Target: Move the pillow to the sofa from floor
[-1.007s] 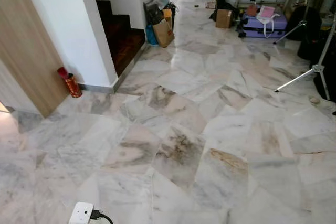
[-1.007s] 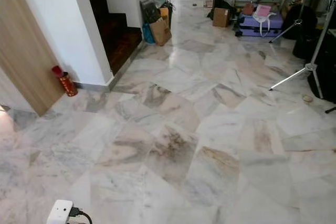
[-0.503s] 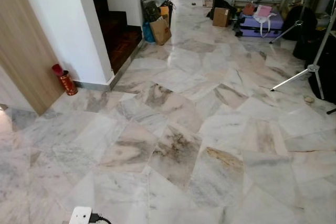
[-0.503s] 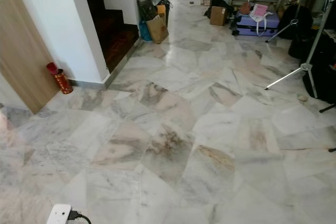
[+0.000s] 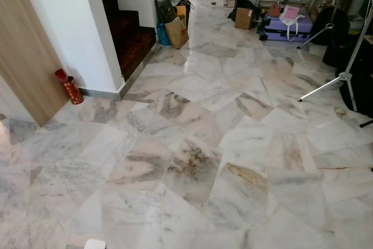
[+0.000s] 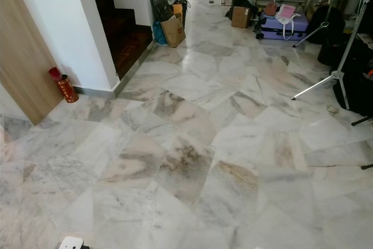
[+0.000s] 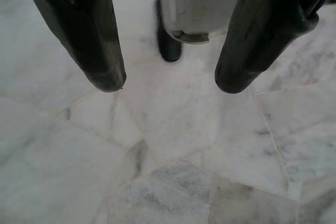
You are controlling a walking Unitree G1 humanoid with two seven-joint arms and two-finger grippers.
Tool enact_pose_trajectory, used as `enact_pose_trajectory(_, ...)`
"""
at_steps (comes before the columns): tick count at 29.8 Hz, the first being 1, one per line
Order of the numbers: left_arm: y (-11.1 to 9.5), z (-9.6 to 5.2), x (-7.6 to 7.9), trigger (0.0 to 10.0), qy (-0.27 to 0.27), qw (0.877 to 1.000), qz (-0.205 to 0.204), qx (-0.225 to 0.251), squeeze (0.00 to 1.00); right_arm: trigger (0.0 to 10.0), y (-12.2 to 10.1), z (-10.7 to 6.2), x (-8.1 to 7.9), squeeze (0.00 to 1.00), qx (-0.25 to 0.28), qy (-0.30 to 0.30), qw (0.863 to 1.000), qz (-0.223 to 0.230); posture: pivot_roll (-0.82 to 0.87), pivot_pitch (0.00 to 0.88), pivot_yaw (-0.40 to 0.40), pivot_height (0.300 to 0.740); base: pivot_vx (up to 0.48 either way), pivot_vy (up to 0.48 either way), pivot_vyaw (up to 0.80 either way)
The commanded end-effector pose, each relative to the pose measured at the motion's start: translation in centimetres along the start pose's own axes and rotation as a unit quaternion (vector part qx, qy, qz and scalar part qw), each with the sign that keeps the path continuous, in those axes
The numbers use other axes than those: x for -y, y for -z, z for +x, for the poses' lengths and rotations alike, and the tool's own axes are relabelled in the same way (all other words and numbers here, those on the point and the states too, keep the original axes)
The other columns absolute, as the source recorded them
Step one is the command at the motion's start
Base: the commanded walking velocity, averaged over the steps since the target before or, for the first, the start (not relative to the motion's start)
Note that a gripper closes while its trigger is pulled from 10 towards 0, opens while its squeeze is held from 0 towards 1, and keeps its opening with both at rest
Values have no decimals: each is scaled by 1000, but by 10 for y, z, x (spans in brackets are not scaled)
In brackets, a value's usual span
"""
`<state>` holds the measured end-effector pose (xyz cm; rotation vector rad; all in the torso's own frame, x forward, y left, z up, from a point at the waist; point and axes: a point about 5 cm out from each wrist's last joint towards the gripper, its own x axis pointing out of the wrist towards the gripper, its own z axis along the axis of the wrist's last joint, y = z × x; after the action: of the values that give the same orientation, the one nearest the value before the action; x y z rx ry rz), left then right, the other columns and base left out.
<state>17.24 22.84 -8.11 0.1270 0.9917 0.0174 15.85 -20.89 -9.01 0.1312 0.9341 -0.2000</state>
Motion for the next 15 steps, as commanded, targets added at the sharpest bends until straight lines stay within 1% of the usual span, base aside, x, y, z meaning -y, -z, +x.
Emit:
enact_pose_trajectory(1,10,-2,-2,10000,-3,1000,-1,-19,0,10000,1,-1,1,0,7,6,999,-33,-78,44,24,740,0,0,0)
enact_pose_trajectory(2,10,-2,-1,10000,-3,1000,0,-19,0,10000,0,-1,2,0,12,6,999,-42,-79,42,22,740,0,0,0)
enact_pose_trajectory(5,10,-2,-1,10000,-11,1000,-7,-15,0,10000,-4,-1,1,0,24,-2,999,-47,-81,37,17,740,0,0,0)
enact_pose_trajectory(9,9,-1,-1,10000,-14,1000,-24,-8,0,10000,-5,0,0,0,20,-11,998,-66,-76,26,17,740,0,0,0)
enact_pose_trajectory(14,9,-2,-2,10000,-13,1000,-26,-7,0,10000,-7,1,-4,0,28,-9,998,-60,-93,14,30,740,0,0,0)
enact_pose_trajectory(15,9,-2,-2,10000,-13,1000,-26,-7,0,10000,-8,1,-5,0,29,-10,997,-64,-94,13,31,740,0,0,550)
